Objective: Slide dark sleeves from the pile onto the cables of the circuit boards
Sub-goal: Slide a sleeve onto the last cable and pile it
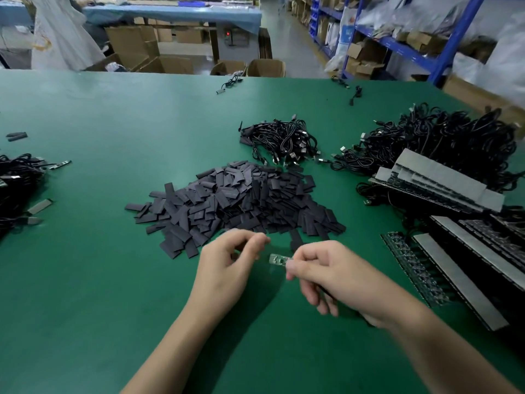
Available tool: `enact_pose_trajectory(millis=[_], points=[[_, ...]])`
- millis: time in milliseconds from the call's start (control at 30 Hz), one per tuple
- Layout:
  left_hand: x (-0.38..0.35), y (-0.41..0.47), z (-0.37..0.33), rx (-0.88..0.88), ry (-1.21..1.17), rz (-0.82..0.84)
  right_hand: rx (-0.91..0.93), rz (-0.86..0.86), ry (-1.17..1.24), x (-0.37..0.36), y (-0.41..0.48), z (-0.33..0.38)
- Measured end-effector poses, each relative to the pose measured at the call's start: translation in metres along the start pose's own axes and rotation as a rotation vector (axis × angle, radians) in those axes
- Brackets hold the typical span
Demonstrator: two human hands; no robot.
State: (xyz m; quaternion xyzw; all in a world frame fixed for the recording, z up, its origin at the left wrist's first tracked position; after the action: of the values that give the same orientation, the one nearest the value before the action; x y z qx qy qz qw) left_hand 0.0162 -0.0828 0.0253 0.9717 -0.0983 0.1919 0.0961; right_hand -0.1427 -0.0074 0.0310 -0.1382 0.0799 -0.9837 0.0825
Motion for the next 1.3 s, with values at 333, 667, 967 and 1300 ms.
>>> enact_pose_trajectory(millis=[333,667,967,1300], points=[[0.002,0.048,0.000,-0.127,0.788,-0.154,-0.202,-0.036,0.632,-0.009,-0.019,-0.014],[0.005,0.043,-0.011,-0.216,0.761,-0.144,0.080,-0.304,0.186,0.003,0.016,-0.040],[-0.013,-0.005,-0.009,0.013,-0.061,0.164,0.220,-0.299,0.390,0.012,0.008,-0.039],[-0.016,-0.021,-0.028,-0.278,0.030,0.136,0.256,-0.222,0.282,0.005,0.008,-0.038]])
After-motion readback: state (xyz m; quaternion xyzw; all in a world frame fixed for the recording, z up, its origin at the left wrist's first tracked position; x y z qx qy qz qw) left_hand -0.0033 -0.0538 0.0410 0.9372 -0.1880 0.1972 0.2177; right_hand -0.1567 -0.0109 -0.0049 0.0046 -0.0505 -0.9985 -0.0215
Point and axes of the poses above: each hand's wrist, its own y-axis towards the middle knuckle, its own x-axis out of the back of the hand, z = x × y, the point moved 9 cm from there along y, towards the middle knuckle, and after that the axes turned 7 degrees about x, right-handed, at the moved point
